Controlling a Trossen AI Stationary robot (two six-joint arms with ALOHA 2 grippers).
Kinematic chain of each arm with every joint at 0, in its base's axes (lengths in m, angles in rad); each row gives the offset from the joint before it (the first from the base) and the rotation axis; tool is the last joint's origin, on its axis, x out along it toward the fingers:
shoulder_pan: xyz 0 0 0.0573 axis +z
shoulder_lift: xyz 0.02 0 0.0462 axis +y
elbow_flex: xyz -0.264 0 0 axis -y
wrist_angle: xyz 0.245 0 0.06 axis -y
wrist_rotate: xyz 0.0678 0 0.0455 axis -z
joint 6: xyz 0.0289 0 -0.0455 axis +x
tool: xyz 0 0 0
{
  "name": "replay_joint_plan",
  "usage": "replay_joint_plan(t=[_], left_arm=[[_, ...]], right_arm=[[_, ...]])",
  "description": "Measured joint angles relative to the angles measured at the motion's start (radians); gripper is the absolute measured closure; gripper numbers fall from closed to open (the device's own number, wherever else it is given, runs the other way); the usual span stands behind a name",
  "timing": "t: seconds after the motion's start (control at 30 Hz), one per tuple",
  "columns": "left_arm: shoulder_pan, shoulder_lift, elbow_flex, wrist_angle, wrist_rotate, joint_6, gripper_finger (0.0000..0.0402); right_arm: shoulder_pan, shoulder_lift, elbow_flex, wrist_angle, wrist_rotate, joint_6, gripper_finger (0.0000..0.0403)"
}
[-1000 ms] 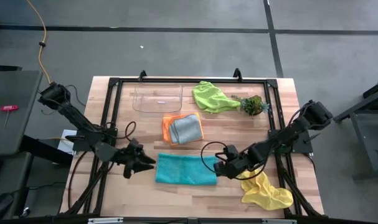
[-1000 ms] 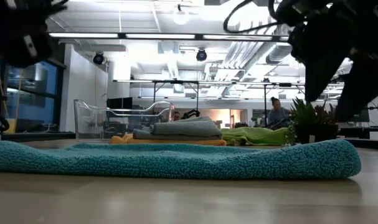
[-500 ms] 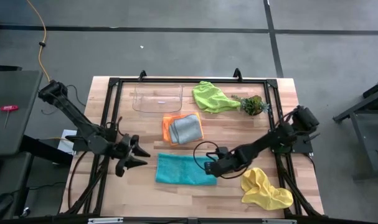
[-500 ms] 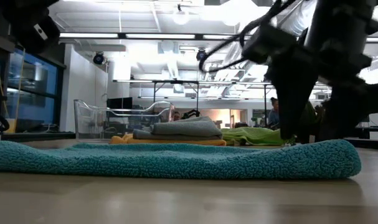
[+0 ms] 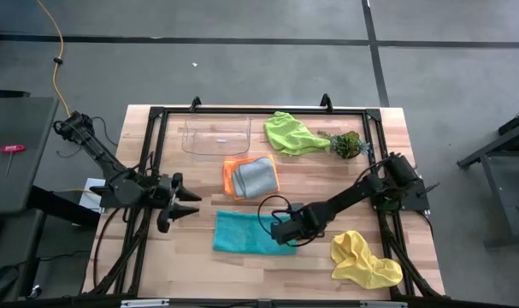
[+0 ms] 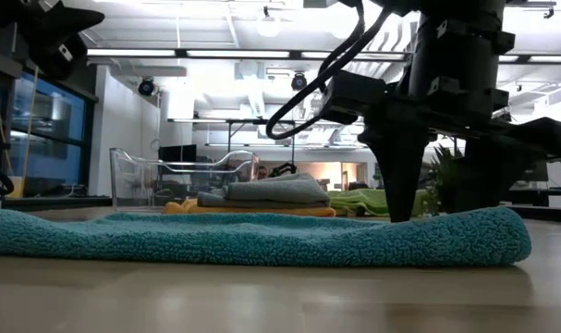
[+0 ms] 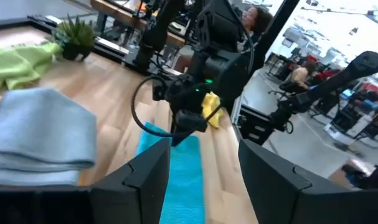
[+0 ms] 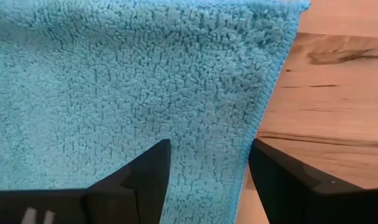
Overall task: Fold microfiber towels
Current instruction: Fold the blue towel
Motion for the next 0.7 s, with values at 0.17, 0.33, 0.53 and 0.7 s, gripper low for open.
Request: replay_joint_plan(t=[0.17, 0.33, 0.53, 0.7], left_arm=[[0.0, -0.001, 0.0, -0.001, -0.058, 0.011, 0.022], [0.0, -0.001, 0.0, -0.001, -0.105, 0.011, 0.022], [0.0, 0.0, 0.0, -0.001, -0.166, 0.007, 0.022], [0.0, 0.0, 0.0, 0.0, -0.203, -0.008, 0.022]], right_arm=[[-0.001, 0.033, 0.006, -0.01, 0.0, -0.01, 0.0216], [-0.001, 0.064, 0.01, -0.043, 0.002, -0.039, 0.0272], [-0.001, 0.065, 0.011, -0.115, 0.04, -0.136, 0.0388], [0.007, 0.06, 0.011, -0.149, 0.055, -0.201, 0.0398]])
